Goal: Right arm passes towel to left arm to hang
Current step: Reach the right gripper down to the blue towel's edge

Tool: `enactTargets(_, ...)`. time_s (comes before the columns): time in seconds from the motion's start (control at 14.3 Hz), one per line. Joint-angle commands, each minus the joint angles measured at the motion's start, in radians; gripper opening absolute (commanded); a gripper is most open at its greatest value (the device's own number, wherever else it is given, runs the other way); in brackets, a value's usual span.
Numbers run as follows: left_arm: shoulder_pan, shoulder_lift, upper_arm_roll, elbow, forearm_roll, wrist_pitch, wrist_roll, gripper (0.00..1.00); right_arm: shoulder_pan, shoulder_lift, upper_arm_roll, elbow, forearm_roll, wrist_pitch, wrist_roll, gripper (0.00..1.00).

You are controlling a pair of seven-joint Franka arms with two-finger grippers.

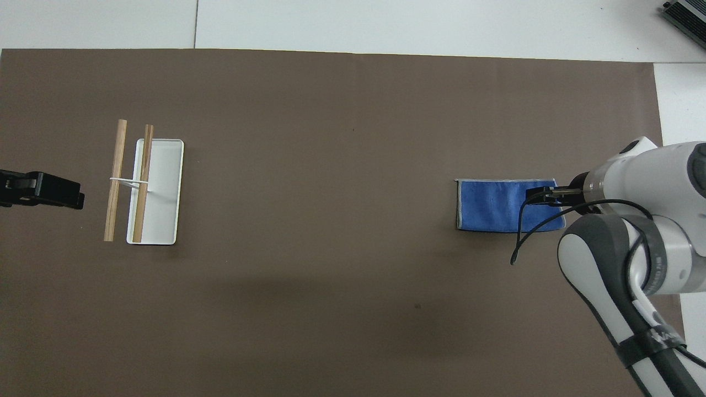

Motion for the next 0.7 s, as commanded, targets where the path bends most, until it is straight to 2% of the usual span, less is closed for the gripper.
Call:
enactTargets(0.0,0.005,-0.011,-0.001,-0.010,-0.003,-0.010,0.006,1.00,0.010,0.051,0.004,-0.049,0.017,0.128,-0.007,1.00)
enactTargets(0.14,0.005,-0.011,0.001,-0.010,-0.003,-0.008,0.006,1.00,0.033,0.084,0.004,-0.053,0.017,0.170,-0.016,1.00)
enactTargets(0.63,0.005,-0.011,0.001,-0.010,-0.003,-0.010,0.006,1.00,0.021,0.187,0.004,-0.054,0.020,0.262,-0.142,1.00)
